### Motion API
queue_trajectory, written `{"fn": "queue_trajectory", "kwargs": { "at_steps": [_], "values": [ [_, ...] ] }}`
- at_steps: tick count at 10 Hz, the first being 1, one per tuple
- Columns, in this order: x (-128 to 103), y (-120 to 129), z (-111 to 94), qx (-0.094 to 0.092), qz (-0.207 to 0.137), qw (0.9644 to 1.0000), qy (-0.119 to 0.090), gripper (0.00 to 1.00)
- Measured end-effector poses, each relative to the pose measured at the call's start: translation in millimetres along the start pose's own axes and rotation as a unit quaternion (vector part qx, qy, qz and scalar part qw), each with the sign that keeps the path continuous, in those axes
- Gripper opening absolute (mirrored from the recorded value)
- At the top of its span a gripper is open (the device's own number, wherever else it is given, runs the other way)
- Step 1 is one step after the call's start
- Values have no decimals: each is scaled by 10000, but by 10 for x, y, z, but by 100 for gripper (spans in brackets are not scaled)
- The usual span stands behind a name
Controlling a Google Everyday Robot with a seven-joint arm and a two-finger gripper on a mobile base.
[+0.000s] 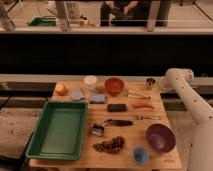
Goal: Stack cups on top of each other
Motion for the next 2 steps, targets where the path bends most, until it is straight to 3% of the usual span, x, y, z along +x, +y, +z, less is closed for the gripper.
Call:
{"fn": "queue_trajectory", "kwargs": {
  "at_steps": [2],
  "values": [
    [-16,4,15,-19,9,10000,-26,80]
  ]
}}
